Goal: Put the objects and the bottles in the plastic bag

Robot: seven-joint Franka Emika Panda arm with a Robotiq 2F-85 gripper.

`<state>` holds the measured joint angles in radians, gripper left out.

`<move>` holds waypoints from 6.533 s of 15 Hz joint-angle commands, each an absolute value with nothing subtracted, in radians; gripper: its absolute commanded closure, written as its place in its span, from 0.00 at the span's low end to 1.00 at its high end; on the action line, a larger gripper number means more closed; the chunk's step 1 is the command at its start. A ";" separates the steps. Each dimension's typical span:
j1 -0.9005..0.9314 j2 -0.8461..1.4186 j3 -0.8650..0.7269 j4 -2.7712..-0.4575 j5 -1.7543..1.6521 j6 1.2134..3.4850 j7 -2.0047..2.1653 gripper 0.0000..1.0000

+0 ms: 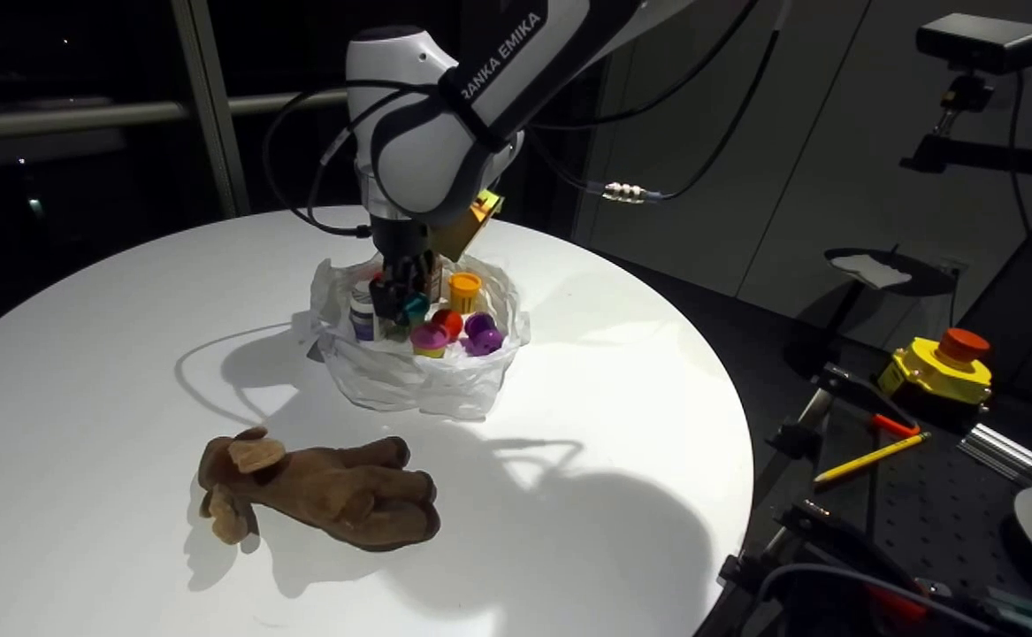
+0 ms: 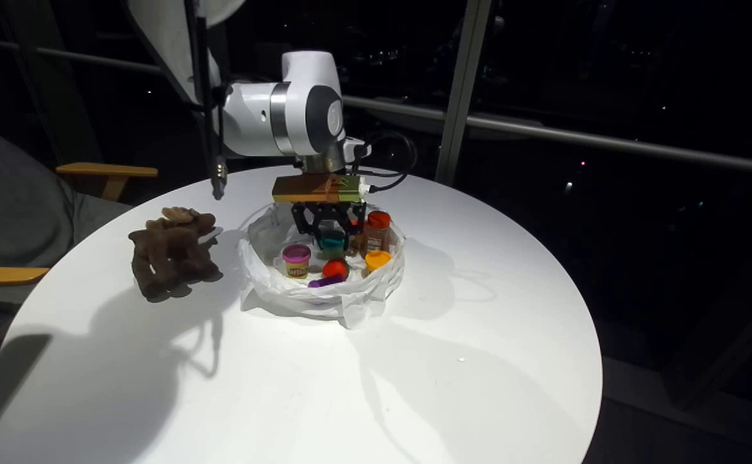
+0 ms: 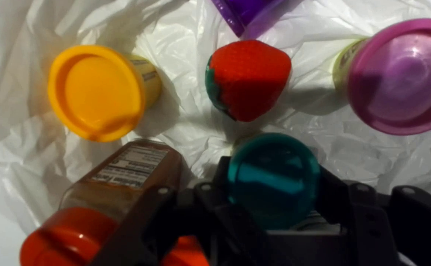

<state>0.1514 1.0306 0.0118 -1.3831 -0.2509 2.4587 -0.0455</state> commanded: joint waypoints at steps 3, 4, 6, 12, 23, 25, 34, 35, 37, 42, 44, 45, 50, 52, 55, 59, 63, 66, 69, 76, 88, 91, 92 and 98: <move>0.160 0.994 0.009 -1.385 -0.245 2.484 -0.070 0.09; 0.165 0.961 0.007 -1.418 -0.249 2.496 -0.065 0.02; 0.184 0.909 0.000 -1.457 -0.255 2.499 -0.045 0.00; 0.268 0.705 -0.017 -1.582 -0.295 2.386 0.002 0.00; 0.315 0.695 0.219 -1.696 -0.233 2.298 -0.169 0.00; 0.346 0.746 0.212 -1.685 -0.264 2.318 -0.187 0.00; 0.346 0.889 0.220 -1.629 -0.276 2.382 -0.298 0.26; 0.342 0.895 0.221 -1.622 -0.274 2.377 -0.308 0.29; 0.333 0.905 0.226 -1.610 -0.271 2.359 -0.337 0.39; 0.314 0.938 0.222 -1.574 -0.266 2.303 -0.381 0.75; 0.310 0.941 0.218 -1.565 -0.266 2.289 -0.379 0.83; 0.310 0.934 0.215 -1.566 -0.267 2.288 -0.371 0.87; 0.324 0.816 0.194 -1.602 -0.280 2.288 -0.303 0.89; 0.322 0.743 0.185 -1.639 -0.281 2.306 -0.267 0.90; 0.317 0.626 0.157 -1.690 -0.285 2.320 -0.194 0.89; 0.317 0.510 0.080 -1.745 -0.336 2.295 -0.080 0.91; 0.290 0.525 0.034 -1.738 -0.380 2.249 -0.052 0.90; 0.267 0.593 0.014 -1.720 -0.400 2.260 -0.049 0.90; 0.257 0.658 0.014 -1.707 -0.408 2.308 -0.053 0.90; 0.294 0.768 -0.035 -1.664 -0.485 2.339 0.002 0.90; 0.301 0.716 -0.031 -1.717 -0.554 2.292 -0.059 0.37; 0.251 0.597 0.018 -1.794 -0.520 2.271 -0.180 0.15; 0.227 0.547 0.035 -1.829 -0.505 2.275 -0.230 0.08; 0.042 0.256 0.171 -2.025 -0.189 2.286 -0.521 0.00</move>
<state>0.1325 0.4351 0.1037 -1.8744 -0.3404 2.2852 -0.3829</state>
